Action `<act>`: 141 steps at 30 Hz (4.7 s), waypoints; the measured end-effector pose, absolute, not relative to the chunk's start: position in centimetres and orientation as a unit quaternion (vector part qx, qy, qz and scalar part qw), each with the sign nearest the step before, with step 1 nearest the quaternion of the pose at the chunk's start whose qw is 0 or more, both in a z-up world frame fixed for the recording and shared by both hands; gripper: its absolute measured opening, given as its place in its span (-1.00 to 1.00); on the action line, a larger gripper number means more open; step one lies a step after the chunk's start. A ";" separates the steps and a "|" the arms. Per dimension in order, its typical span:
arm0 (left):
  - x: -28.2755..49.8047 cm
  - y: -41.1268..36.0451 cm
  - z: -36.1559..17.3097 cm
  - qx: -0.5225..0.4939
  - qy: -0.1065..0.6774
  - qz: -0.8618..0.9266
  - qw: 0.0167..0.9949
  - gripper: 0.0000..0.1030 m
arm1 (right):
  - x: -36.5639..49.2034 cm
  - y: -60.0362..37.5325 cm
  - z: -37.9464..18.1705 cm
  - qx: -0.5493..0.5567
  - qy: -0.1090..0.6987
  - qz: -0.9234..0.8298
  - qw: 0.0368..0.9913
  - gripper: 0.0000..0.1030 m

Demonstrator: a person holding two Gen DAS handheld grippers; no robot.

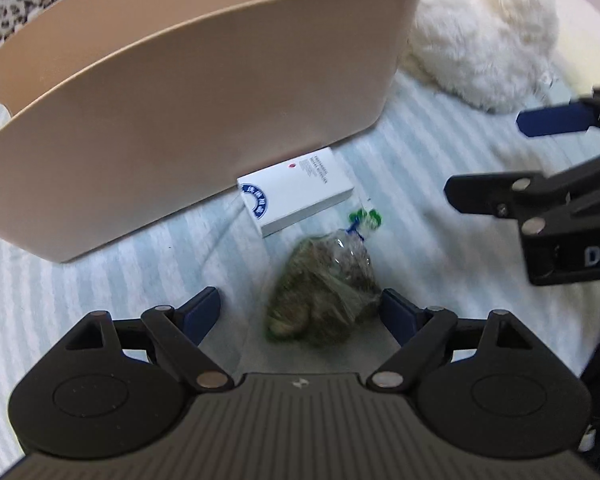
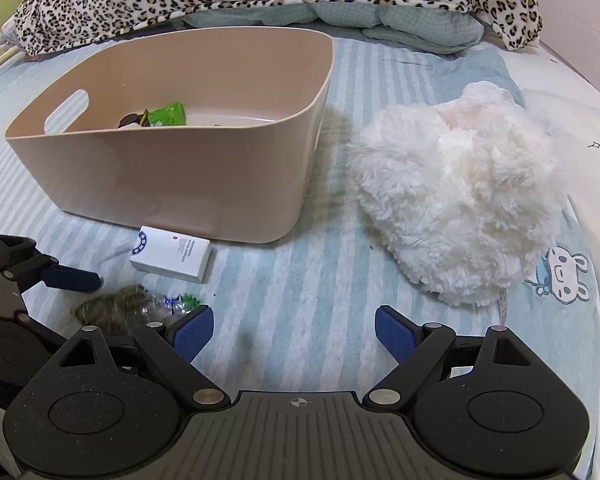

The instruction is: Organize objects

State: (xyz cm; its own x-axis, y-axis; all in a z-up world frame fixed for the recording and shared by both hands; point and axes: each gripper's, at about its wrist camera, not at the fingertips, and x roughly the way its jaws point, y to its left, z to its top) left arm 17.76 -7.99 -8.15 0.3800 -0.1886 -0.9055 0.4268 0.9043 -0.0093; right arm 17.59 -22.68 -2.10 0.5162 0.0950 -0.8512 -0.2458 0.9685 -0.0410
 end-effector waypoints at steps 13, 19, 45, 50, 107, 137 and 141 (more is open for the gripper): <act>19.1 -6.4 -8.0 0.081 0.496 -0.180 0.846 0.41 | 18.0 -21.9 -3.2 -0.091 0.497 0.107 0.856 0.73; 19.3 -6.2 -7.6 0.083 0.507 -0.164 0.842 0.17 | 18.4 -21.9 -3.5 -0.084 0.502 0.105 0.854 0.73; 21.4 3.2 -6.3 0.056 0.515 -0.057 0.854 0.13 | 21.3 -14.4 -5.5 -0.046 0.496 0.160 0.852 0.70; 21.5 3.0 -6.1 0.057 0.517 -0.059 0.852 0.13 | 21.9 -13.8 -5.7 -0.048 0.502 0.164 0.848 0.08; 27.4 -0.3 -0.8 0.051 0.408 -0.002 0.912 0.34 | 24.9 -15.1 -0.5 0.001 0.340 0.077 0.937 0.28; 15.4 -0.9 7.4 0.014 0.333 -0.011 0.943 0.65 | 15.0 -17.7 6.9 -0.001 0.304 0.082 0.949 0.91; 13.3 -1.2 8.0 0.016 0.330 -0.011 0.944 0.65 | 12.9 -18.5 7.1 0.001 0.308 0.083 0.948 0.91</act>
